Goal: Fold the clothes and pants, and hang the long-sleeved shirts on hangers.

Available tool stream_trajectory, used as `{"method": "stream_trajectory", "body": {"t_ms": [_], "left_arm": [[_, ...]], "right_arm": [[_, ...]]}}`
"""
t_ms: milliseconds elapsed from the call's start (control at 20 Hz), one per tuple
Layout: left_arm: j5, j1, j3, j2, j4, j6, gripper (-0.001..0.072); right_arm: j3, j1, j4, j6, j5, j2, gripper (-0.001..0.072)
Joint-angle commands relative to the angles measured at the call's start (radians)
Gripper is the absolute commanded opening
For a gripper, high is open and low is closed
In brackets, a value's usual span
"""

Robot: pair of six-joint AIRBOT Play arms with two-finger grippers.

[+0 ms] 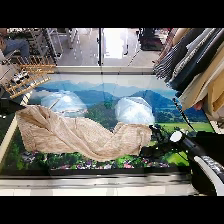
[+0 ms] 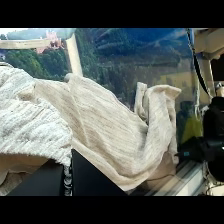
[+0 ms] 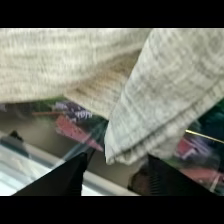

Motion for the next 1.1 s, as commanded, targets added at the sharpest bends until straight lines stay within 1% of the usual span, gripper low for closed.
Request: {"method": "stream_trajectory", "body": {"t_ms": [0, 50, 100, 150, 200, 250, 350, 400, 450, 550, 650, 750, 850, 950, 1050], "left_arm": [[-0.002, -0.001, 0.000, 0.000, 0.000, 0.001, 0.0015], [-0.002, -0.001, 0.000, 0.000, 0.000, 0.001, 0.0014], [-0.002, -0.001, 0.000, 0.000, 0.000, 0.000, 0.0015], [-0.009, 0.000, 0.000, 0.000, 0.000, 0.000, 0.0015], [-0.013, 0.000, 0.000, 0.003, 0.000, 0.000, 0.0014], [-0.011, 0.002, 0.002, 0.010, -0.005, -0.019, 0.0014], [-0.011, 0.012, 0.039, 0.025, -0.080, -0.077, 0.0014], [-0.012, 0.017, 0.072, 0.034, -0.142, -0.107, 0.0014], [-0.011, 0.026, 0.114, 0.048, -0.222, -0.126, 0.0014], [0.014, 0.053, 0.183, 0.099, -0.390, -0.129, 0.0013], [0.097, 0.109, 0.229, 0.178, -0.580, -0.135, 0.0014], [0.232, 0.211, 0.243, 0.282, -0.779, -0.134, 0.0013], [0.375, 0.367, 0.243, 0.388, -0.917, -0.134, 0.0013], [0.474, 0.555, 0.243, 0.467, -0.926, -0.134, 0.0013], [0.481, 0.721, 0.243, 0.494, -0.877, -0.135, 0.0013]], "right_arm": [[-0.006, 0.045, 0.001, 0.091, -0.093, -0.019, 0.0264], [-0.006, 0.045, -0.001, 0.101, -0.094, -0.021, 0.0096], [-0.003, 0.045, -0.002, 0.113, -0.089, -0.020, 0.0018], [0.015, 0.045, -0.017, 0.116, -0.055, -0.011, 0.0017], [0.047, 0.045, -0.060, 0.142, -0.008, 0.010, 0.0016], [0.105, 0.045, -0.122, 0.168, 0.068, 0.047, 0.0016], [0.275, 0.027, -0.243, 0.184, 0.229, 0.141, 0.0016], [0.388, -0.002, -0.288, 0.184, 0.277, 0.194, 0.0016], [0.498, -0.042, -0.320, 0.185, 0.291, 0.240, 0.0016], [0.731, -0.168, -0.368, 0.186, 0.261, 0.320, 0.0015], [0.942, -0.326, -0.367, 0.186, 0.231, 0.369, 0.0015], [1.117, -0.467, -0.367, 0.176, 0.230, 0.390, 0.0014], [1.248, -0.580, -0.369, 0.158, 0.228, 0.393, 0.0014], [1.315, -0.660, -0.370, 0.152, 0.193, 0.393, 0.0014], [1.327, -0.705, -0.370, 0.136, 0.182, 0.387, 0.0014]]}}
